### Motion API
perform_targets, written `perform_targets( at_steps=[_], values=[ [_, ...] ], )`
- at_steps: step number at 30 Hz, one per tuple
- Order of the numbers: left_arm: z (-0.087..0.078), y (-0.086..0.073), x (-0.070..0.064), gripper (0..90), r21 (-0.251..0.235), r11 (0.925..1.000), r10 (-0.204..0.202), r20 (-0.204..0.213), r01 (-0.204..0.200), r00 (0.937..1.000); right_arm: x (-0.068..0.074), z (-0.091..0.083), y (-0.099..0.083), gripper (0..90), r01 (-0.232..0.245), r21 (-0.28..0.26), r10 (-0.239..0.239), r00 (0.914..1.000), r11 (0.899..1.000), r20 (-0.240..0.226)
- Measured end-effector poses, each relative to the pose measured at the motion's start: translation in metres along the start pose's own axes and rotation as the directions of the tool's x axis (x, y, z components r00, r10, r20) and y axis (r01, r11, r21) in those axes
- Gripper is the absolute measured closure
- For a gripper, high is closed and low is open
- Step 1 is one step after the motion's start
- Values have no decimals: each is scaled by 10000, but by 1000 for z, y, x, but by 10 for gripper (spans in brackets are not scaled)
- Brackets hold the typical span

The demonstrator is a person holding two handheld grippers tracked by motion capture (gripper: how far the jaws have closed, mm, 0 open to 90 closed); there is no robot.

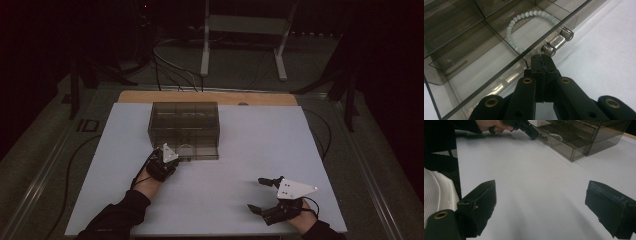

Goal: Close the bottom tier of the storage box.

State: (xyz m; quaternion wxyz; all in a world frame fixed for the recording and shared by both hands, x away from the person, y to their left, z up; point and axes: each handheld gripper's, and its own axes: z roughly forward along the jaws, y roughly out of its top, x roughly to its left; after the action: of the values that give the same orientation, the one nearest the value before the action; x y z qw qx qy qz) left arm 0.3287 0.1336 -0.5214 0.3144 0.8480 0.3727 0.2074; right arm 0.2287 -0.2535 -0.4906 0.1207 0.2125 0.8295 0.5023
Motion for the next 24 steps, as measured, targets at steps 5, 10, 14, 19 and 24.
perform_targets(
  at_steps=[5,10,14,19,24],
  values=[
    [1,1,1,899,17,10000,7,11,-7,10000,0,0,0,99,-9,-5,9,10000,10000,-6],
    [3,2,3,899,7,10000,-18,-31,18,10000,0,0,0,99,-13,-17,13,10000,10000,-4],
    [4,3,4,899,-10,10000,-28,-42,28,10000,0,0,0,99,-22,-10,22,10000,10000,-4],
    [6,4,6,899,-4,10000,-43,-70,43,10000,0,0,0,99,-24,-5,24,10000,10000,4],
    [8,6,8,899,5,10000,-94,-100,95,9999,0,0,0,99,-12,7,12,10000,10000,5]
  ],
)
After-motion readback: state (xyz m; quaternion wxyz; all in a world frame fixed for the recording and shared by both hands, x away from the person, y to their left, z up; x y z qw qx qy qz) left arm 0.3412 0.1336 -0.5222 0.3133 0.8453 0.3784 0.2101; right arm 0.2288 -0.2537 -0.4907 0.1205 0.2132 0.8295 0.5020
